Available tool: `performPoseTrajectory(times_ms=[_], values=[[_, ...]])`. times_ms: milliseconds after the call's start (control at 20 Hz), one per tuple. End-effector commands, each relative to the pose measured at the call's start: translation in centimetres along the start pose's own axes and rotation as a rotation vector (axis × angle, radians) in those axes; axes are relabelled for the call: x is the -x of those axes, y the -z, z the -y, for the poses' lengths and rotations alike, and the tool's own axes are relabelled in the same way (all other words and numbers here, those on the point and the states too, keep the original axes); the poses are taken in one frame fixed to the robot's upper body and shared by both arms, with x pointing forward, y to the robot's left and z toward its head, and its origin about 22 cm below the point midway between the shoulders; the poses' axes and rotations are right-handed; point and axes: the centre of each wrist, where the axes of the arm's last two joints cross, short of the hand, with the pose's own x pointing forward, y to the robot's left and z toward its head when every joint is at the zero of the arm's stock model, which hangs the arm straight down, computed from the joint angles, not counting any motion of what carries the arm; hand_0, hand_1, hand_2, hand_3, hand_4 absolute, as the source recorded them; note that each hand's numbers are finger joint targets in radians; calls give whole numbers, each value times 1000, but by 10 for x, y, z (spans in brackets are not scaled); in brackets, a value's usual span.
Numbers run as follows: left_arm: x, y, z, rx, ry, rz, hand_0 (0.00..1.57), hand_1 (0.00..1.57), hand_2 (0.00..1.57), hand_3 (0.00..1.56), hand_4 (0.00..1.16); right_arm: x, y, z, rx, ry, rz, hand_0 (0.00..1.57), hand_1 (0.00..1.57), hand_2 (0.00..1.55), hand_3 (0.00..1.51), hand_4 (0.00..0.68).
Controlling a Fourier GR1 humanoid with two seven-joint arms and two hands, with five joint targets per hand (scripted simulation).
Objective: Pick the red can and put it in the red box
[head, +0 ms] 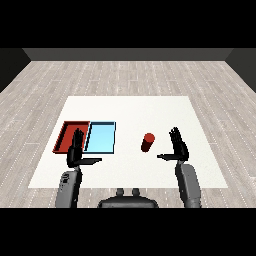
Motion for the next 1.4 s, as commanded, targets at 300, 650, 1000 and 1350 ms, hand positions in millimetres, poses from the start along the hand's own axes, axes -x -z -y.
performPoseTrajectory(times_ms=[300,650,1000,1350], values=[[8,5,-21,-16,-19,6,0,0,0,0,0,26,27,-34,-18,63,-51,0,0,0,0,0],[9,1,-5,-24,-28,13,0,0,0,0,0,47,28,-41,-7,83,-57,0,0,0,0,0],[4,-8,4,-8,-27,6,0,0,0,0,0,59,30,-54,16,136,-68,0,0,0,0,0],[-12,-16,5,-15,-47,16,0,0,0,0,0,59,41,-57,9,155,-97,0,0,0,0,0]])
